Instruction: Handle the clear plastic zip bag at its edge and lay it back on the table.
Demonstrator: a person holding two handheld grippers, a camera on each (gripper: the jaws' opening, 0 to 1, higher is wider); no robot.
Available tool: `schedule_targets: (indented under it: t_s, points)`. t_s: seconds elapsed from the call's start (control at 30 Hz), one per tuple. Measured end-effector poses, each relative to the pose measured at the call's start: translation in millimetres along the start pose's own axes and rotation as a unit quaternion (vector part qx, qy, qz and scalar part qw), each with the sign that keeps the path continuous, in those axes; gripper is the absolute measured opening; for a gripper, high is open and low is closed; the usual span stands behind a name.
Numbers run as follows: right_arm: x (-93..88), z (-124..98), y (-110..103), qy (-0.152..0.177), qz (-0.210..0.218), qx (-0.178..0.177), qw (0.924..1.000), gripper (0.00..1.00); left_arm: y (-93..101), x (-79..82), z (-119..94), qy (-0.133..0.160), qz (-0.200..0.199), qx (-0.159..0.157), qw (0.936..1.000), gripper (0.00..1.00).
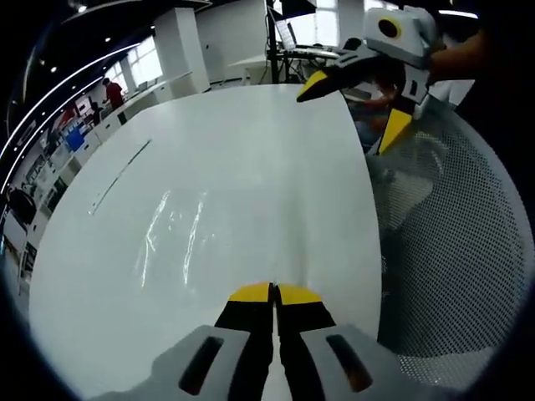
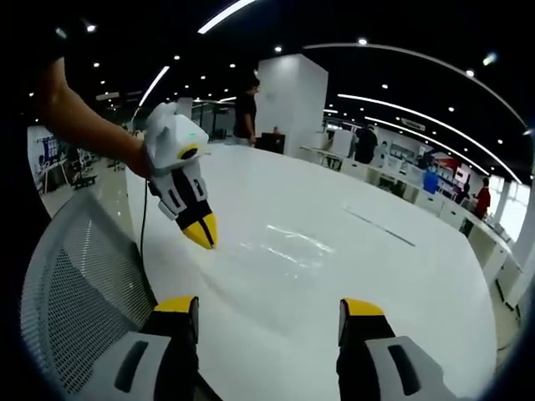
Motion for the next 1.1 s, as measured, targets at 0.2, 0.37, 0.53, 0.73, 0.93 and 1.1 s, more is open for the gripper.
schedule_targets:
  t_s: [0.2,0.37,0.53,0.73,0.93,1.1]
  points:
    - [4.0,7,0,-0.003,-0.011,0.015,0.9998,0.63,2.8,4.7,-4,-0.001,0.008,-0.003,1.0,0.0]
    - [8.5,12,-3,-0.004,-0.02,0.031,0.9993,0.57,7.1,11.1,-7,0.0,0.016,-0.007,0.9998,0.0]
    - [11.8,17,-6,-0.005,-0.024,0.05,0.9985,0.53,10.3,16.1,-10,-0.001,0.023,-0.012,0.9997,0.0]
    - [15.3,22,-10,-0.007,-0.039,0.065,0.9971,0.5,12.7,21.7,-13,0.001,0.03,-0.017,0.9994,0.0]
    - [16.6,28,-13,-0.018,-0.06,0.083,0.9946,0.41,20.9,28.4,-13,0.002,0.034,-0.029,0.999,0.0]
    - [18.1,30,-16,-0.028,-0.079,0.099,0.9915,0.38,30.5,34.0,-14,0.002,0.042,-0.041,0.9983,0.0]
Point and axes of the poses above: the point that each gripper's makers call its tool centre point, and the gripper's own axes: z roughly forward along the fingers, y roughly to its right, x roughly out of its top, the point moved 9 cm from there along -z, roughly backward along the fingers, and after that the axes turned 10 degrees about y, right-handed, at the moved point
